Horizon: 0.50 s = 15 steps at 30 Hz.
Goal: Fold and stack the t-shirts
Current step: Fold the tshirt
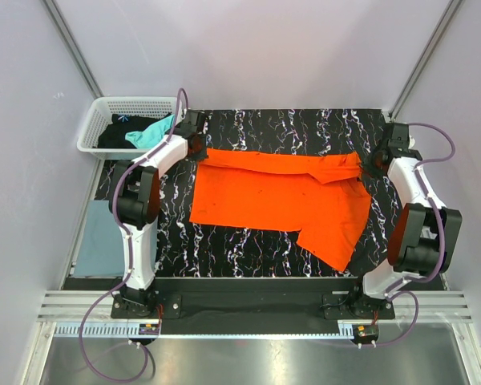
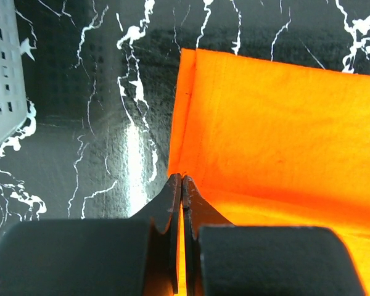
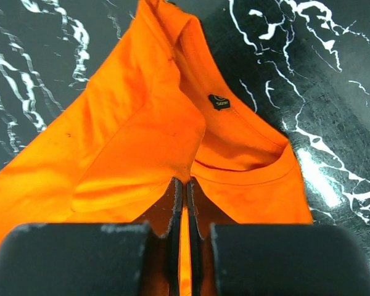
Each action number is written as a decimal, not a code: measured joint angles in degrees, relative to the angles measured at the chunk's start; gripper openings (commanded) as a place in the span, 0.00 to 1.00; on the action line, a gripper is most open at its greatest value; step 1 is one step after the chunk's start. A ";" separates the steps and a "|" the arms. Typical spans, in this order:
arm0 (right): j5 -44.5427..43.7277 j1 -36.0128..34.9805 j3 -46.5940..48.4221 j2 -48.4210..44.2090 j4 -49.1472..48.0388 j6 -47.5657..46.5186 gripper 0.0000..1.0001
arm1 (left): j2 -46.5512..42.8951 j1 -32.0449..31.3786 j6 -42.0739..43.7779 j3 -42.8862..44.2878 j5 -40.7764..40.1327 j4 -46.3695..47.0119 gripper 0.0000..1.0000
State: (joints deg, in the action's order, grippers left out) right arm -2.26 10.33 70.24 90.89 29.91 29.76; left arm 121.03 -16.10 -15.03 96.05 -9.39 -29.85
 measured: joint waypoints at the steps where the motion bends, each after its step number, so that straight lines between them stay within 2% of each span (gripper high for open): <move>1: -0.22 0.00 0.04 0.52 0.00 -0.24 0.00 | 0.00 0.02 -0.04 0.00 0.20 -0.15 0.00; 9: -0.35 0.02 4.26 5.42 0.87 -1.29 0.00 | 0.00 0.07 -0.17 1.33 0.72 -0.66 0.00; 15: -0.28 0.11 13.35 10.10 1.86 -1.20 0.00 | 0.31 0.46 -0.72 8.41 0.83 -0.42 0.00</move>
State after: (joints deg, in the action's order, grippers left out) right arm -2.55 10.44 83.59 100.99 31.77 28.56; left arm 121.34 -15.64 -15.75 104.47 -8.56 -30.26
